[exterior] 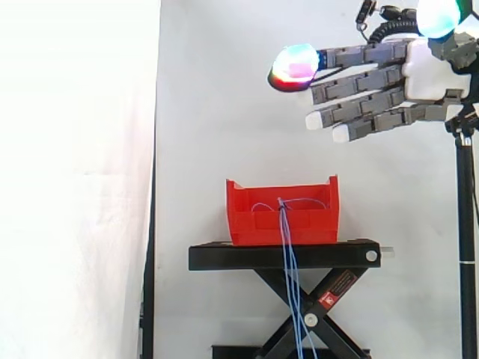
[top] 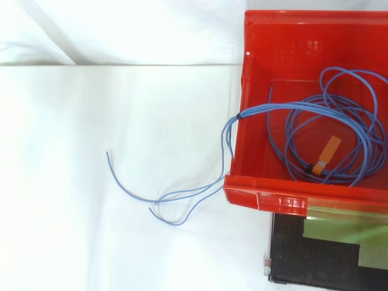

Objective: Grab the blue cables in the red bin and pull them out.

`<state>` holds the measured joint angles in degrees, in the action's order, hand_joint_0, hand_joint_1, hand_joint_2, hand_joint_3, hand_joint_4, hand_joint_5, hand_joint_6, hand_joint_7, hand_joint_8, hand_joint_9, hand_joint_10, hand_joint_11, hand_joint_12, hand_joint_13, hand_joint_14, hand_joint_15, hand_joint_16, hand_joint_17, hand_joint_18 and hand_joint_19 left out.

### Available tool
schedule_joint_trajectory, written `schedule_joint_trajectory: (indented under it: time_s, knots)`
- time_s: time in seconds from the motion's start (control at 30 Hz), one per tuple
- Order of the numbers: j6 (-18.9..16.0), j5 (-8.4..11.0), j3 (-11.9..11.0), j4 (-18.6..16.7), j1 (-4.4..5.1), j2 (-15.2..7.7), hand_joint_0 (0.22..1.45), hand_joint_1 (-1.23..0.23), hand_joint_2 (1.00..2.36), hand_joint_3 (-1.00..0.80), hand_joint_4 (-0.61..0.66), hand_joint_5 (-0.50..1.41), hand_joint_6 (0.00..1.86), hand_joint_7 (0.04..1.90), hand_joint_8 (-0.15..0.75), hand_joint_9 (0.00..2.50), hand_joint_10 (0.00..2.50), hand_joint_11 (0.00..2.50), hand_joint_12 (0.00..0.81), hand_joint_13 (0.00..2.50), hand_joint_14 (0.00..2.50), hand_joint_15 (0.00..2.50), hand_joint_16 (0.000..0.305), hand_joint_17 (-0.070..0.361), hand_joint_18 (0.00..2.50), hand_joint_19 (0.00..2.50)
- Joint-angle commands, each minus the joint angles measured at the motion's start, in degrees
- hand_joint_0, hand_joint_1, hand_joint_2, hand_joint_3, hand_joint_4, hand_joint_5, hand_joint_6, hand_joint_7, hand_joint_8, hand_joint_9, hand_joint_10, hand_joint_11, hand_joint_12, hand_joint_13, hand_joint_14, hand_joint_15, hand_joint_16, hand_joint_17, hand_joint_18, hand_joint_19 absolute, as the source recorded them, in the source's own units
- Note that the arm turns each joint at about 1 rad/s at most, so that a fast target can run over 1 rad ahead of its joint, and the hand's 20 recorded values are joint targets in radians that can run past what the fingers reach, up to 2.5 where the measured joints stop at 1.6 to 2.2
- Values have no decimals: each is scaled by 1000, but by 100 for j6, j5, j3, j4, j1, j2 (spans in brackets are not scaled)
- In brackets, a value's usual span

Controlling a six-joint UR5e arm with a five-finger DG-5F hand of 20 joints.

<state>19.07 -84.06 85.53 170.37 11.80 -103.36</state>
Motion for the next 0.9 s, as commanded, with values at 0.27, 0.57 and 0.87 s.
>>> schedule_joint_trajectory:
  time_s: [0.27,0.57,0.87]
  knots:
    - [128,-23,-1,-452,-29,-686,772,-774,1000,-1000,164,219,4,165,193,112,1,89,305,47,8,338,45,102,0,485]
    - [576,-14,-1,-768,-3,-703,781,-792,1000,-1000,199,325,5,222,199,132,2,113,307,64,8,341,45,101,0,489]
    - [1279,-66,-1,-927,15,-712,785,-821,1000,-1000,208,368,6,228,205,152,3,126,307,74,8,343,45,101,0,494]
